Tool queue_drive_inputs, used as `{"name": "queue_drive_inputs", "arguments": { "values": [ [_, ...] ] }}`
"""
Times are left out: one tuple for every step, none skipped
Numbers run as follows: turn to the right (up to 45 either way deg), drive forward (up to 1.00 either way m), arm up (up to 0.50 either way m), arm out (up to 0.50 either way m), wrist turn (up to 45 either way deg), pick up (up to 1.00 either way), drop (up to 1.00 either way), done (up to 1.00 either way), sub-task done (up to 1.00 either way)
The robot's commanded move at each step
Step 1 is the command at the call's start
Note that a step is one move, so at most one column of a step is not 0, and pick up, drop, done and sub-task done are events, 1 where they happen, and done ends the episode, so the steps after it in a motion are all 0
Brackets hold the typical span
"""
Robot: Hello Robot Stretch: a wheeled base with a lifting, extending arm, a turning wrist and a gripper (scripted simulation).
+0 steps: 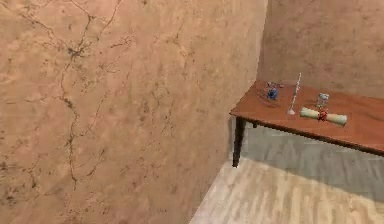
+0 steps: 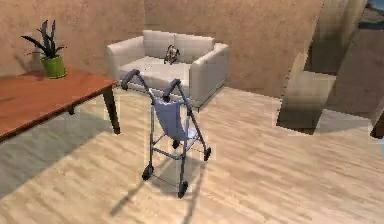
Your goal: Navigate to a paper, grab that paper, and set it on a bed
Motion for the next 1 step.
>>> {"name": "queue_drive_inputs", "arguments": {
  "values": [
    [45.0, 0.0, 0.0, 0.0, 0.0, 0.0, 0.0, 0.0, 0.0]
  ]
}}
